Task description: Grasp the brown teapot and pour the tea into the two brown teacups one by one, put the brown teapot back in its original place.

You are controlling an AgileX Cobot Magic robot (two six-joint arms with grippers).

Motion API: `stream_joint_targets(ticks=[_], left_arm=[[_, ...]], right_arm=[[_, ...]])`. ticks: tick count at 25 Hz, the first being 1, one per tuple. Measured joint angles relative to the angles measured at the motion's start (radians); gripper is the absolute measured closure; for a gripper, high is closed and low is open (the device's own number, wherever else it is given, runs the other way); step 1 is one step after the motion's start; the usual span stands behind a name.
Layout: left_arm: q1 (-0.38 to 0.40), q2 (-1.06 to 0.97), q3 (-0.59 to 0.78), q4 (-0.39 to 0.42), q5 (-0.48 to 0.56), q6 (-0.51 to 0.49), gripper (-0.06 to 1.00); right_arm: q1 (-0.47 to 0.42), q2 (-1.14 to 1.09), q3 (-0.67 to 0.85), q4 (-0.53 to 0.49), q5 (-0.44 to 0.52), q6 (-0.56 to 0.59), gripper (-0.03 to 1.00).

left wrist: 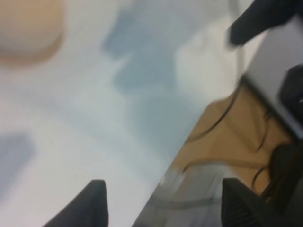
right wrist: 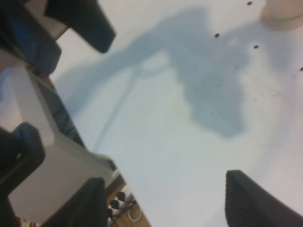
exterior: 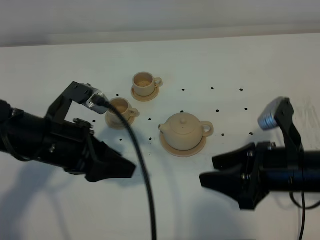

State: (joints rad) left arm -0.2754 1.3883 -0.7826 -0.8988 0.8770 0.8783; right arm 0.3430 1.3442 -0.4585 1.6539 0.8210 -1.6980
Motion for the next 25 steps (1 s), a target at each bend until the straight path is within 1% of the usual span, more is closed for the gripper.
stream_joint_targets(ticks=[3, 6, 9, 13, 17, 20, 21, 23, 25], left_arm=[[0.000, -0.034, -0.025, 0.189, 0.013, -0.182, 0.45], [0.000, -0.114, -0.026, 0.341, 0.026, -0.341, 0.45], [0.000, -0.223, -0.027, 0.475, 0.052, -0.496, 0.45], [0.000, -0.386, -0.023, 0.664, 0.127, -0.705, 0.45], [0.000, -0.567, 0.048, 0.840, 0.190, -0.884, 0.45], [0.000, -0.704, 0.125, 0.939, 0.228, -0.996, 0.45], [0.000, -0.752, 0.147, 0.957, 0.238, -1.026, 0.45], [0.000, -0.841, 0.179, 0.982, 0.248, -1.053, 0.45], [0.000, -0.937, 0.207, 0.987, 0.247, -1.055, 0.45]], right_arm=[[0.000, 0.001, -0.064, -0.097, -0.046, 0.125, 0.44], [0.000, 0.001, -0.118, -0.188, -0.094, 0.246, 0.44], [0.000, 0.002, -0.163, -0.248, -0.140, 0.337, 0.44], [0.000, 0.003, -0.223, -0.318, -0.171, 0.431, 0.44], [0.000, 0.006, -0.293, -0.406, -0.174, 0.527, 0.44], [0.000, 0.017, -0.351, -0.491, -0.176, 0.611, 0.44], [0.000, 0.026, -0.370, -0.518, -0.177, 0.635, 0.44], [0.000, 0.043, -0.403, -0.580, -0.177, 0.687, 0.44], [0.000, 0.060, -0.434, -0.625, -0.177, 0.725, 0.44]])
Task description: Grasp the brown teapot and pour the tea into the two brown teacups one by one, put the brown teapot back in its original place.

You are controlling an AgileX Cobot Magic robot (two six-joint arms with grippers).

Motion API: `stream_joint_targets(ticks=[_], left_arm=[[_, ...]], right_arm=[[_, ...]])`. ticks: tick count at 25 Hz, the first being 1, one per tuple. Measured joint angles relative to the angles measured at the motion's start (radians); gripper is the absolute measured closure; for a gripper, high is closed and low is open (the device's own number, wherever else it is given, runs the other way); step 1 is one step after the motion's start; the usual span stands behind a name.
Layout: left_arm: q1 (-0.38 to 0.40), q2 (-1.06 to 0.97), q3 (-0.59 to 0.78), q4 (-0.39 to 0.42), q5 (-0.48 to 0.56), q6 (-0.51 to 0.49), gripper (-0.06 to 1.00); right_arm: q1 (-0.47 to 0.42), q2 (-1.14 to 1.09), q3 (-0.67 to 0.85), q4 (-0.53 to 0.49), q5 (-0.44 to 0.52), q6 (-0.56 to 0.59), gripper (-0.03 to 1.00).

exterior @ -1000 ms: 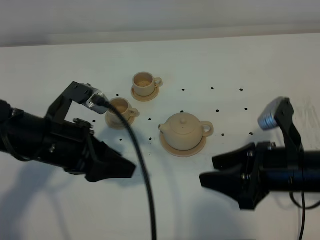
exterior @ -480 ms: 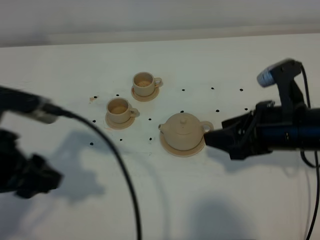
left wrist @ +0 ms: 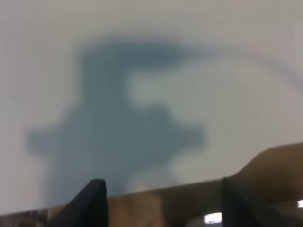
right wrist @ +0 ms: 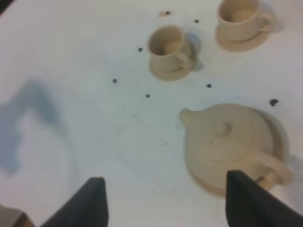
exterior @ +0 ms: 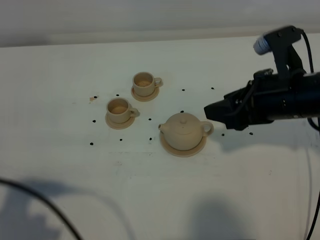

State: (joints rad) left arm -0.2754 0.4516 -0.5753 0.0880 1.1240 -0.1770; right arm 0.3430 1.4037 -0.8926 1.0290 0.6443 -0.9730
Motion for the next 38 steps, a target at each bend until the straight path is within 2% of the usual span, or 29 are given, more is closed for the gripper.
stream_joint_targets(ticks=[4, 9, 17, 23, 32, 38], left_arm=[[0.000, -0.161, 0.047, 0.000, -0.025, 0.000, 0.45], [0.000, -0.316, 0.060, 0.000, -0.044, 0.000, 0.45], [0.010, -0.379, 0.060, 0.000, -0.047, 0.000, 0.45], [0.097, -0.379, 0.060, 0.001, -0.047, 0.000, 0.45], [0.272, -0.390, 0.060, 0.002, -0.047, 0.000, 0.45], [0.288, -0.450, 0.061, 0.002, -0.046, 0.000, 0.45]], right_arm=[[0.000, 0.028, -0.043, -0.043, 0.003, 0.035, 0.44], [0.000, 0.038, -0.072, -0.049, 0.008, 0.042, 0.44], [0.000, 0.038, -0.120, -0.068, 0.018, 0.072, 0.44], [0.000, 0.061, -0.198, -0.138, 0.062, 0.149, 0.44], [0.001, 0.130, -0.267, -0.151, 0.101, 0.158, 0.44], [0.001, 0.149, -0.267, -0.169, 0.103, 0.158, 0.44]])
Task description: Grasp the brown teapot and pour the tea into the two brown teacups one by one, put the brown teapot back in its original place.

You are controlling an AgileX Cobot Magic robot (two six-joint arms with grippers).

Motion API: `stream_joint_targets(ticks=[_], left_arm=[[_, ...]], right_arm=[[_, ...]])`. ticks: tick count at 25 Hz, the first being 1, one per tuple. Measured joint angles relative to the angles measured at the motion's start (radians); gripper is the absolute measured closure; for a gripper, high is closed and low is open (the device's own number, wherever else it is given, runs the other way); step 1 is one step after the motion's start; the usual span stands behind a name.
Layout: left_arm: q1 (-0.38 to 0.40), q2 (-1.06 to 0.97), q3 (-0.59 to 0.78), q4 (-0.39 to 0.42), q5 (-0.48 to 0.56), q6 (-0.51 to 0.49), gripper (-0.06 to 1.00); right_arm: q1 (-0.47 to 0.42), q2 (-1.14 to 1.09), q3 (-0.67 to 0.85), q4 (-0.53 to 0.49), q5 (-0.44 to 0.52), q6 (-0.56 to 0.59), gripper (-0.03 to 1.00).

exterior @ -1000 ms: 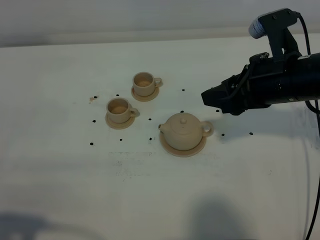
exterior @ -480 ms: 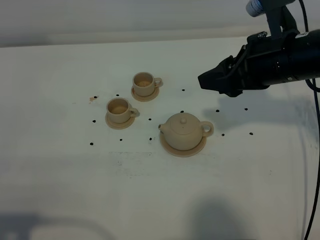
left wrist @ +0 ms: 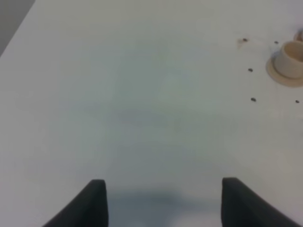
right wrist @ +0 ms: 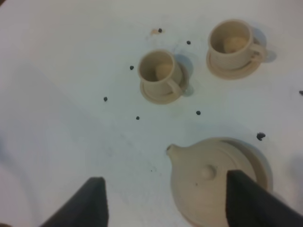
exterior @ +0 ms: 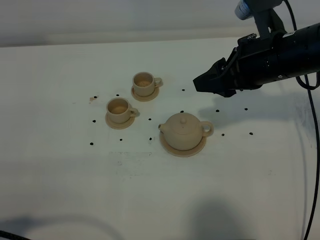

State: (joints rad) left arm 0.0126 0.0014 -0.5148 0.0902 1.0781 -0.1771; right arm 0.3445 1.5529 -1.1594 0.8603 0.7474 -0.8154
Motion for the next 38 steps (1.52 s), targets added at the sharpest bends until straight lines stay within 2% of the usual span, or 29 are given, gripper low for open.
stream_joint_targets(ticks=[6, 12, 15, 20, 24, 27, 33, 38], left_arm=[[0.000, -0.007, 0.000, 0.000, -0.001, 0.000, 0.45], [0.000, -0.007, 0.000, 0.000, -0.001, 0.000, 0.45], [0.000, -0.007, 0.000, 0.001, -0.001, 0.000, 0.45], [0.000, -0.007, 0.000, 0.001, -0.001, 0.000, 0.45], [0.000, -0.007, 0.000, 0.001, -0.001, 0.000, 0.45], [0.000, -0.007, 0.000, 0.001, -0.001, 0.000, 0.45], [0.000, -0.007, 0.000, 0.001, -0.001, 0.000, 0.45], [0.000, -0.007, 0.000, 0.001, -0.001, 0.000, 0.45]], right_arm=[[0.000, 0.003, -0.024, -0.044, 0.022, 0.016, 0.44], [0.000, 0.047, -0.169, -0.217, 0.149, 0.045, 0.44], [0.000, 0.091, -0.248, -0.291, 0.183, 0.015, 0.44], [0.009, 0.183, -0.345, -0.322, 0.236, -0.169, 0.47], [0.057, 0.231, -0.359, -0.326, 0.295, -0.393, 0.51], [0.107, 0.250, -0.359, -0.350, 0.313, -0.501, 0.53], [0.186, 0.299, -0.360, -0.547, 0.301, -0.543, 0.55], [0.190, 0.372, -0.360, -0.590, 0.283, -0.522, 0.55]])
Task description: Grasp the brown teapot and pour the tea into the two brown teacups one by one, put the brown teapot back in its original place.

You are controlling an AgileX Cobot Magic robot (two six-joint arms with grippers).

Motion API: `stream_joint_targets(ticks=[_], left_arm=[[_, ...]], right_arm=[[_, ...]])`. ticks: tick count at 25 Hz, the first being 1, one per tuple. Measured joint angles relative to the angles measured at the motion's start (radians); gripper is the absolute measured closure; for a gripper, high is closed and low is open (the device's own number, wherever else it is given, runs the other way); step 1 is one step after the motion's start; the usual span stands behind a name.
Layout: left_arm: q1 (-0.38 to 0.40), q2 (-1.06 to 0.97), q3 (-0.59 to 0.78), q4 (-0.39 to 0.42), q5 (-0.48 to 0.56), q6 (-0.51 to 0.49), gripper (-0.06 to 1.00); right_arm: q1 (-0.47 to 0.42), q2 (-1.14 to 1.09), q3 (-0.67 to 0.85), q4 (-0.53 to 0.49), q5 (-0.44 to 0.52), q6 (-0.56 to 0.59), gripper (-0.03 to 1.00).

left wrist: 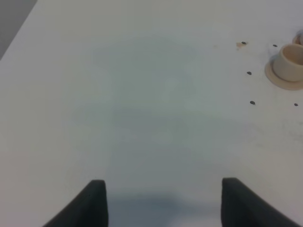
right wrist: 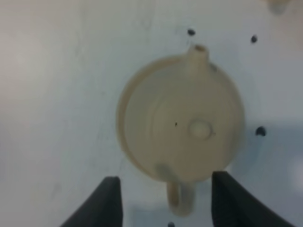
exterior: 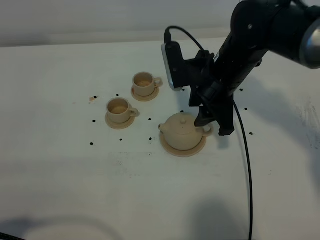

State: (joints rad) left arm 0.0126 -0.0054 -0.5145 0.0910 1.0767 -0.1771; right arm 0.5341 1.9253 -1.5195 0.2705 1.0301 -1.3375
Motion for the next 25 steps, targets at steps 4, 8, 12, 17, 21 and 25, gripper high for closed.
stream_joint_targets(ticks=[4, 8, 12, 17, 21, 25], left_arm=[[0.000, 0.000, 0.000, 0.000, 0.000, 0.000, 0.45], [0.000, 0.000, 0.000, 0.000, 0.000, 0.000, 0.45], [0.000, 0.000, 0.000, 0.000, 0.000, -0.001, 0.45], [0.000, 0.000, 0.000, 0.000, 0.000, -0.001, 0.45], [0.000, 0.000, 0.000, 0.000, 0.000, -0.001, 0.45], [0.000, 0.000, 0.000, 0.000, 0.000, -0.001, 0.45]], right_arm=[[0.000, 0.038, 0.000, -0.054, -0.035, 0.051, 0.55], [0.000, 0.073, 0.000, -0.100, -0.046, 0.067, 0.55], [0.000, 0.102, 0.000, -0.101, -0.061, 0.080, 0.55], [0.000, 0.126, 0.000, -0.101, -0.090, 0.087, 0.55], [0.000, 0.141, -0.001, -0.113, -0.122, 0.089, 0.56], [0.000, 0.152, -0.001, -0.145, -0.135, 0.089, 0.59]])
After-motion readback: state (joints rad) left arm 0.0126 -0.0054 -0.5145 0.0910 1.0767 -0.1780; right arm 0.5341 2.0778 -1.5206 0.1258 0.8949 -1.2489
